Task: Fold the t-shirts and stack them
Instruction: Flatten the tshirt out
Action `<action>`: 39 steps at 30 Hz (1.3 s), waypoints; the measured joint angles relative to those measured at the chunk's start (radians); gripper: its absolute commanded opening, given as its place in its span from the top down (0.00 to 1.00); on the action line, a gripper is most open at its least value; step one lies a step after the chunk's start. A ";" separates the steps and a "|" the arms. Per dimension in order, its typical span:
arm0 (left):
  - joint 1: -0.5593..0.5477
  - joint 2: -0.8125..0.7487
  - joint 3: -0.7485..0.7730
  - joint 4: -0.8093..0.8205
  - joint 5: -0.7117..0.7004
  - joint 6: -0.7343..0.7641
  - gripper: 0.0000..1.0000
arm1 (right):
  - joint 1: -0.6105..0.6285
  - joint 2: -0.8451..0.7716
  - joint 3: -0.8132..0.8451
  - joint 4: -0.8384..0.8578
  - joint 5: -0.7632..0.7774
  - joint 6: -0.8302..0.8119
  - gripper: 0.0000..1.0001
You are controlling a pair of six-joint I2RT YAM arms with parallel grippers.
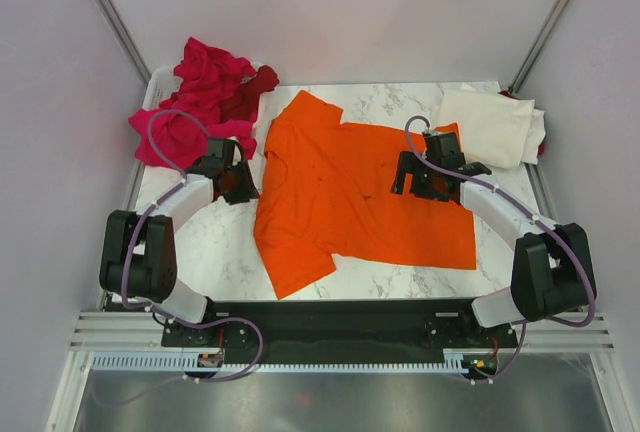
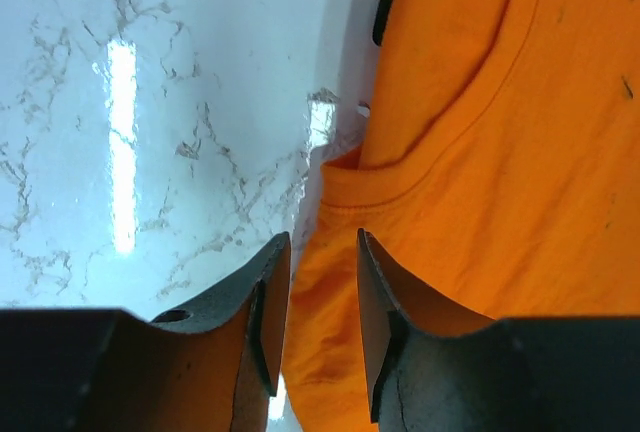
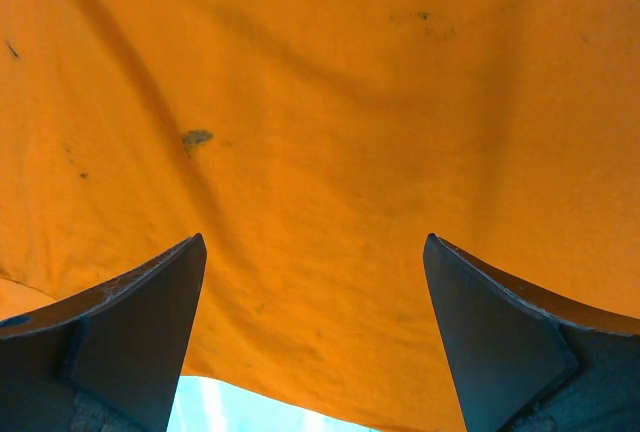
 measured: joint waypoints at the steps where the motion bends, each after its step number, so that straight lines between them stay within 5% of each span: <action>1: 0.005 0.001 -0.009 0.018 0.000 -0.010 0.61 | 0.001 0.000 -0.005 -0.001 0.000 -0.003 0.02; 13: 0.013 0.084 -0.080 0.185 0.060 -0.087 0.67 | 0.003 -0.001 -0.016 -0.002 -0.002 -0.015 0.02; 14: 0.013 0.088 -0.080 0.192 0.068 -0.089 0.72 | 0.003 -0.001 -0.016 -0.001 -0.002 -0.015 0.02; 15: 0.013 0.092 -0.081 0.199 0.080 -0.090 0.94 | 0.003 -0.001 -0.016 0.000 -0.002 -0.017 0.02; 16: 0.013 0.097 -0.082 0.209 0.090 -0.099 0.98 | 0.003 -0.001 -0.016 0.000 -0.002 -0.018 0.02; 23: -0.043 0.081 -0.079 0.211 0.090 -0.090 0.98 | 0.003 0.009 -0.016 0.003 -0.002 -0.021 0.02; 28: -0.171 0.007 0.055 0.047 -0.122 -0.016 0.98 | 0.003 0.009 -0.017 0.004 -0.002 -0.021 0.02; 31: -0.256 -0.010 0.154 -0.017 -0.296 0.037 0.64 | 0.003 0.009 -0.020 0.005 -0.003 -0.021 0.02; 32: -0.271 -0.014 0.169 -0.032 -0.330 0.047 0.35 | 0.003 0.009 -0.021 0.005 -0.003 -0.021 0.02; 35: -0.286 -0.014 0.180 -0.084 -0.437 0.077 0.03 | 0.003 0.009 -0.022 0.005 -0.003 -0.021 0.02; 39: -0.273 0.006 0.153 -0.156 -0.502 0.076 0.00 | 0.003 0.009 -0.024 0.005 -0.003 -0.021 0.02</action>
